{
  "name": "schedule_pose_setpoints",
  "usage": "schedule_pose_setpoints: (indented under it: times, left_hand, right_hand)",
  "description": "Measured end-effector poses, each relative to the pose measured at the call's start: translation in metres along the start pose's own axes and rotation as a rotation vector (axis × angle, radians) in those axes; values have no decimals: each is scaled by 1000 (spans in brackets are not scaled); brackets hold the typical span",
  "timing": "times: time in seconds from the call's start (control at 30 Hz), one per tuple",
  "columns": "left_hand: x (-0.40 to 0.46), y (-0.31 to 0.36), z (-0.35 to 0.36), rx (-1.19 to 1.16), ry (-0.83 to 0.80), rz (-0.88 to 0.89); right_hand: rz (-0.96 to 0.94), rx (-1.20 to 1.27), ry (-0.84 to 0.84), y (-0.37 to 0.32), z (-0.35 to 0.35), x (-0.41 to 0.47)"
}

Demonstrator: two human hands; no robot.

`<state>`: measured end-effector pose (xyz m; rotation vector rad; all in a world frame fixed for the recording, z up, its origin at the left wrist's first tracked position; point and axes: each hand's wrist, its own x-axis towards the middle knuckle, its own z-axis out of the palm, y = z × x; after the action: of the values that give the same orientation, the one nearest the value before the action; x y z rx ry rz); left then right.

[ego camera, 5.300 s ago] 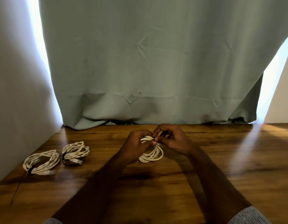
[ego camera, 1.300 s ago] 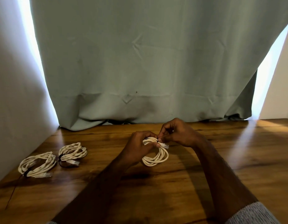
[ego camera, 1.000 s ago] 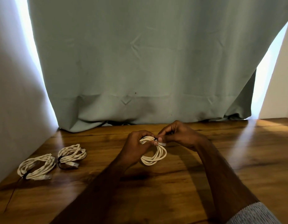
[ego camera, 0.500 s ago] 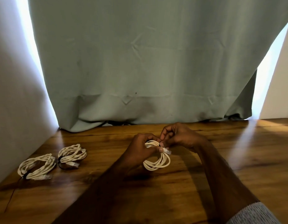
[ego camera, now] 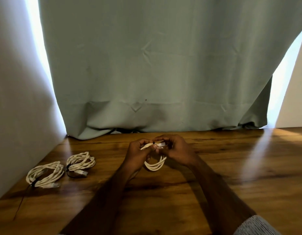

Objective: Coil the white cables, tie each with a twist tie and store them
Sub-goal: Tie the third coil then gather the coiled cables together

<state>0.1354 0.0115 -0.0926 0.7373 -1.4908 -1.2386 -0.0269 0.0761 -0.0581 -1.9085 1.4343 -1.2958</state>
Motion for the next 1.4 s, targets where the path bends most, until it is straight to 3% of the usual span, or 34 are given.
schedule_pose_setpoints:
  times: [0.27, 0.4, 0.53, 0.73, 0.87, 1.0, 1.23, 1.4]
  left_hand:
    - [-13, 7, -19, -16, -11, -27]
    - [-16, 20, -38, 62, 208, 54]
    - [-36, 52, -75, 278, 402, 268]
    - [-63, 84, -159, 546, 637, 349]
    - [-86, 93, -212, 701, 829, 174]
    - [-108, 89, -239, 735, 919, -36]
    - [-121, 78, -248, 907, 744, -451]
    - [-116, 71, -239, 963, 714, -480]
  right_hand:
    - [-36, 6, 40, -8, 21, -1]
    - [3, 94, 109, -12, 38, 4]
    - [15, 204, 160, -29, 70, 12]
    - [17, 237, 160, -60, 139, 30]
    - [29, 246, 117, -80, 183, 33]
    - [62, 232, 133, -91, 208, 36]
    - [103, 178, 152, -90, 224, 39]
    - [139, 142, 176, -85, 215, 36]
